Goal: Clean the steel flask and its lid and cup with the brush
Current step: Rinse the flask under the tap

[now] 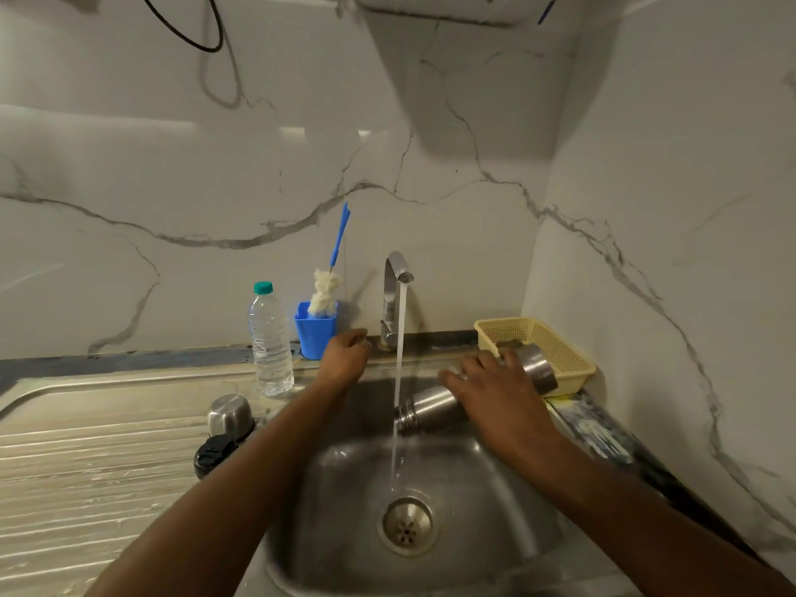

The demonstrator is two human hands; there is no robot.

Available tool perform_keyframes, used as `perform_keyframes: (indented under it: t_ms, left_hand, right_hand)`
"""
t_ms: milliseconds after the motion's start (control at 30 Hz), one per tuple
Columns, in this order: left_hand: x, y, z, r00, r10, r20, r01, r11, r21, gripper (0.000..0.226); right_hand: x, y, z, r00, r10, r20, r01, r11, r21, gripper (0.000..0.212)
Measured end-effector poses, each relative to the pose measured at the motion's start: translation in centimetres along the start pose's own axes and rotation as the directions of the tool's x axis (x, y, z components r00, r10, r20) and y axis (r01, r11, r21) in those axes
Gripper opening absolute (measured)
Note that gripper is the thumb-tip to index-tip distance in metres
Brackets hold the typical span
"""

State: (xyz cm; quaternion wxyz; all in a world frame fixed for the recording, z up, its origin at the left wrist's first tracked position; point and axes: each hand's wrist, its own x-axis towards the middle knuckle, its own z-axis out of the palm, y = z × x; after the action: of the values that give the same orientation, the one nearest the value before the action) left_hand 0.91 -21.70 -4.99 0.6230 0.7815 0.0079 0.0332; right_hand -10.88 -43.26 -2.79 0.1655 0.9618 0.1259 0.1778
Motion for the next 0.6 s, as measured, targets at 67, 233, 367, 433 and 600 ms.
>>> perform_keyframes:
  t_ms: [67, 233, 367, 433, 600]
  left_hand:
    - [1.7, 1.3, 0.6, 0.999, -0.012, 0.047, 0.011, 0.999, 0.04, 0.044]
    - [4.6, 2.7, 2.0, 0.996, -0.054, 0.074, 0.04, 0.983, 0.181, 0.023]
    - [5.5, 2.0, 2.5, 0.996, -0.073, 0.05, 0.069, 0.995, 0.066, 0.03]
    - [5.4, 1.9, 2.8, 0.996, -0.046, 0.08, 0.042, 0.998, 0.051, 0.031]
    - [4.7, 2.8, 2.8, 0.987, -0.01, 0.16, -0.006, 0.995, 0.095, 0.041]
  right_hand:
    - [-0.6, 0.0, 0.6, 0.998, 0.024, 0.056, -0.029, 0.997, 0.077, 0.07]
    - [-1.7, -0.1, 2.3, 0.985, 0.058, 0.161, -0.09, 0.975, 0.202, 0.077]
    - [-1.4, 0.2, 2.4, 0.986, 0.061, 0.153, -0.094, 0.971, 0.218, 0.078]
    - [-1.2, 0.5, 2.4, 0.989, 0.054, 0.137, -0.083, 0.973, 0.214, 0.079]
    - [-1.0, 0.5, 2.7, 0.991, 0.054, 0.12, -0.08, 0.971, 0.224, 0.08]
